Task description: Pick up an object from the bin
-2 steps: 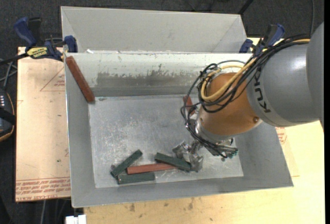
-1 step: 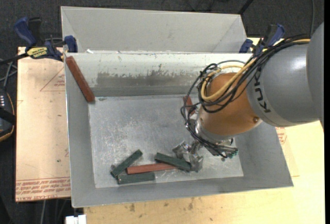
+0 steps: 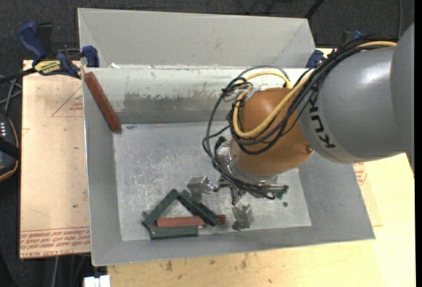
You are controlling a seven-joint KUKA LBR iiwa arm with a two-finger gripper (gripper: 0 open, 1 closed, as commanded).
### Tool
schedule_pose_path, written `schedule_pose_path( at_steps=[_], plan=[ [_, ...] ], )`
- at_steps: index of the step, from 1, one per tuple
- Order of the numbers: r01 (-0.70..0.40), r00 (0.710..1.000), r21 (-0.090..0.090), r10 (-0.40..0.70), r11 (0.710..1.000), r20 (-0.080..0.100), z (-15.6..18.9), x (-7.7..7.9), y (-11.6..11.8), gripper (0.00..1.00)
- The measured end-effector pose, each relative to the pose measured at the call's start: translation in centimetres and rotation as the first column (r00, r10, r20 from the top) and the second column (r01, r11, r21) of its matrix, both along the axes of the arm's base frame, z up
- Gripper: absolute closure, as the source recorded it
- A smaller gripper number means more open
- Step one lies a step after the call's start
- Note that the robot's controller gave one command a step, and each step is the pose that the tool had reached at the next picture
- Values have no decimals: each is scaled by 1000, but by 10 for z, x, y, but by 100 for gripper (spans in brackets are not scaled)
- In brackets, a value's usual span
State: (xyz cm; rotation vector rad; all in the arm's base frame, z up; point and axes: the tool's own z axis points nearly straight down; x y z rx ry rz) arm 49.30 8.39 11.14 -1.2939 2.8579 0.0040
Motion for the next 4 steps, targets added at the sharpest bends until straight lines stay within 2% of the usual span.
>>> schedule_pose_path(
  at_steps=[1, 2, 3, 4],
  plan=[
    [2, 1000, -2, -2, 1000, -2, -1, 0, -2, 0],
    [213, 977, -1, -213, 977, 6, -37, 5, 19, 100],
    [213, 977, -1, -213, 977, 6, -37, 5, 20, 100],
    [227, 974, -4, -227, 974, -7, 10, 16, 29, 100]
  ],
)
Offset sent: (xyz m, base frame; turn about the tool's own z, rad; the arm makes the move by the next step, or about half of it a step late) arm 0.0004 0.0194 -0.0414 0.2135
